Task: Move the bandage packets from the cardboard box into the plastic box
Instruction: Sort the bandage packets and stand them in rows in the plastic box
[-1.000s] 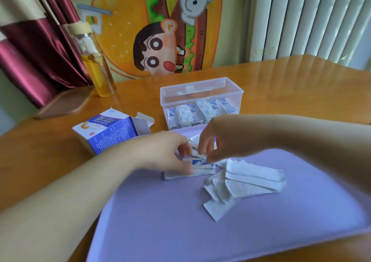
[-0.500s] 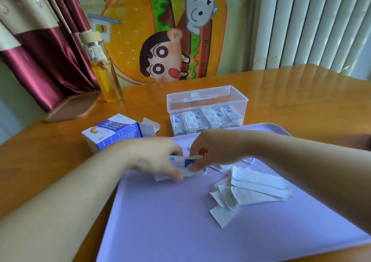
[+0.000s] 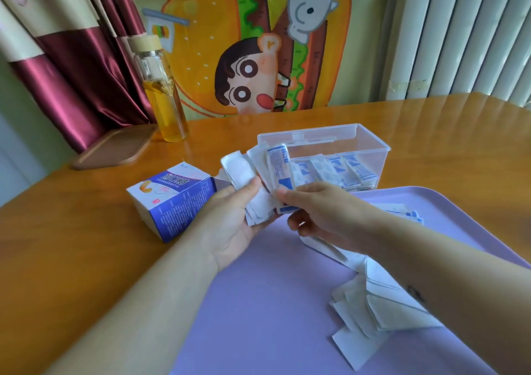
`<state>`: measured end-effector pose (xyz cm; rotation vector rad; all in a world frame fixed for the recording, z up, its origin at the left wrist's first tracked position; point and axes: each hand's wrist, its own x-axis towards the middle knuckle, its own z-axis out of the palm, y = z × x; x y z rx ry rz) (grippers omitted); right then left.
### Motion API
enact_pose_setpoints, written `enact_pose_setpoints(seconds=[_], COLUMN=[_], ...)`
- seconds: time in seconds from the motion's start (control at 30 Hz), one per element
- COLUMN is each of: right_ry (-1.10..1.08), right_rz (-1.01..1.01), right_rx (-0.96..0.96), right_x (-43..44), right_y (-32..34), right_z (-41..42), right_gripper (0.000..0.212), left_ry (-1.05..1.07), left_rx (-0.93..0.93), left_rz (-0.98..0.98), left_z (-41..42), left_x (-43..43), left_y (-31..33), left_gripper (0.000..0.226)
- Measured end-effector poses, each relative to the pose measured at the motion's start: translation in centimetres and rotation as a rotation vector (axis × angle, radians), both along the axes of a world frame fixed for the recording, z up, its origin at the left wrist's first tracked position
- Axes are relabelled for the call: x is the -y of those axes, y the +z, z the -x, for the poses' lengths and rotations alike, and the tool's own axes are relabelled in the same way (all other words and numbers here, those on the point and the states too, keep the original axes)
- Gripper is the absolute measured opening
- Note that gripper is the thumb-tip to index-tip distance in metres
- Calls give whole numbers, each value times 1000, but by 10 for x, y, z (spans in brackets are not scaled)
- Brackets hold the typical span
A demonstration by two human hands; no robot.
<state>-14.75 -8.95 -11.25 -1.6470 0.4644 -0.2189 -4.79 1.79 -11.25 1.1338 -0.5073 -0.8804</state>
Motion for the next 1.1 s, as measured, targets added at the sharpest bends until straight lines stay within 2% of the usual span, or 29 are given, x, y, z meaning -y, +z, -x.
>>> enact_pose_setpoints(seconds=[0.13, 0.23, 0.3, 0.43, 0.53, 0.63, 0.7, 0.77, 0.83, 0.9, 1.0, 1.07, 1.1], right_ry=[-52, 7, 44, 41, 50, -25, -83, -90, -41, -18, -51, -107, -100], right_rz=[75, 163, 140, 89, 71, 154, 259, 299, 388, 540, 678, 539, 427], right_rx=[-52, -22, 33, 37, 10, -36, -42, -19, -83, -171, -120, 9, 53], right_x=[1, -4, -7, -6, -2, 0, -1, -4, -9, -14, -13, -8, -7], right_y=[-6, -4, -3, -3, -2, -1, 3, 7, 6, 3, 3, 9, 12], right_z=[-1, 1, 2, 3, 7, 9, 12, 12, 12, 12, 14, 16, 17], right_gripper=[34, 24, 14, 15, 24, 33, 27, 3, 33, 48, 37, 22, 22], left_ry=[106, 4, -82, -130, -38, 130, 308, 465, 522, 528, 419, 322, 271], left_rx=[-27, -79, -79, -108, -92, -40, 76, 293, 499, 665, 844, 875, 871], left_rz=[-37, -33, -38, -13, -25, -18, -63, -156, -213, -215, -140, -102, -89], left_z=[-12, -11, -7, 0, -2, -3, -6, -12, -14, -11, -4, -4, -3], left_x=[-6, -8, -8, -7, -9, -11, -12, -16, -21, -26, -29, -27, -26], left_y=[-7, -10, -10, -9, -8, -2, -1, -1, 2, 7, 18, 17, 15], left_gripper=[21, 24, 28, 29, 25, 16, 10, 12, 16, 18, 19, 30, 33])
